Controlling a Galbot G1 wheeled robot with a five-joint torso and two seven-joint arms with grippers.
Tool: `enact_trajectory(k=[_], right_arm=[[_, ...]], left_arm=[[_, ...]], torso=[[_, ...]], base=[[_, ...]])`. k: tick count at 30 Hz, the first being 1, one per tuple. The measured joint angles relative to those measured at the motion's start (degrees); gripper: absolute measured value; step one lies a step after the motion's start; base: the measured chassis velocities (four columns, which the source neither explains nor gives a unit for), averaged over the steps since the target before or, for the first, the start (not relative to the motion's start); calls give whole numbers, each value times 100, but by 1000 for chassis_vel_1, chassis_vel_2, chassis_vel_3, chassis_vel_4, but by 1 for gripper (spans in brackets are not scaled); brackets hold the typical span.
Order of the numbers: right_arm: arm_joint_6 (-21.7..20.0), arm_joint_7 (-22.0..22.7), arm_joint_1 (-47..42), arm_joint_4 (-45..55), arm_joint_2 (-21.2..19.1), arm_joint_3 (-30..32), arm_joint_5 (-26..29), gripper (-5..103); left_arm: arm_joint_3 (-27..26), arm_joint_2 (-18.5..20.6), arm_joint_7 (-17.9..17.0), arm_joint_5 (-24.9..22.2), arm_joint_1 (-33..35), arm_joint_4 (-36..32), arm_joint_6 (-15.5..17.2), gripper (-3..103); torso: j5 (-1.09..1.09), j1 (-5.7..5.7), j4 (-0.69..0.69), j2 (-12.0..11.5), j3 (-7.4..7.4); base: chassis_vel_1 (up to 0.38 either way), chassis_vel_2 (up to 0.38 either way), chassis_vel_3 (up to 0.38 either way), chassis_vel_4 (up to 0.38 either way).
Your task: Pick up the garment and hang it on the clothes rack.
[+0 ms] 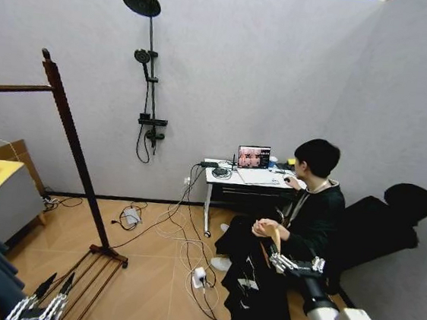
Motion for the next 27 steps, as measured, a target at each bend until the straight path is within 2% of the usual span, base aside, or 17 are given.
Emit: enact_trajectory(k=[8,13,14,16,17,19,22,23,25,26,27], right_arm=[[-113,-81,566,-465,-565,-83,208,100],[-140,-87,697,-614,-615,-219,241,100],[-140,-88,752,-675,-603,-283,242,103],[-140,-89,804,-729,-588,-338,240,100],[-140,-89,858,-786,-575,-391,234,90],[-139,-88,886,-817,-567,-416,231,90],[-129,-86,936,-873,-556,-455,226,74],[-129,-86,936,-873,-556,-455,226,74],[-126,-87,939,-873,-579,-427,238,63],[-126,-87,939,-873,-579,-427,238,63],[-120,-87,941,-869,-617,-398,248,57]], left_arm=[[0,0,0,0,0,0,0,46],[0,0,0,0,0,0,0,46],[0,0,0,0,0,0,0,46],[0,0,0,0,0,0,0,46],[0,0,0,0,0,0,0,46],[0,0,0,0,0,0,0,46],[0,0,0,0,0,0,0,46],[0,0,0,0,0,0,0,46],[0,0,0,0,0,0,0,46],[0,0,0,0,0,0,0,46],[0,0,0,0,0,0,0,46]], torso=[[0,9,1,-5,4],[1,8,1,-5,3],[0,8,0,-5,3],[1,8,0,-5,3],[1,8,0,-5,3],[0,8,1,-5,3],[1,8,0,-5,3],[1,8,0,-5,3],[0,8,0,-5,2],[0,8,0,-5,2],[0,8,0,-4,3]], base=[[0,0,0,0],[0,0,0,0],[0,0,0,0],[0,0,0,0],[0,0,0,0],[0,0,0,0],[0,0,0,0],[0,0,0,0],[0,0,0,0],[0,0,0,0],[0,0,0,0]])
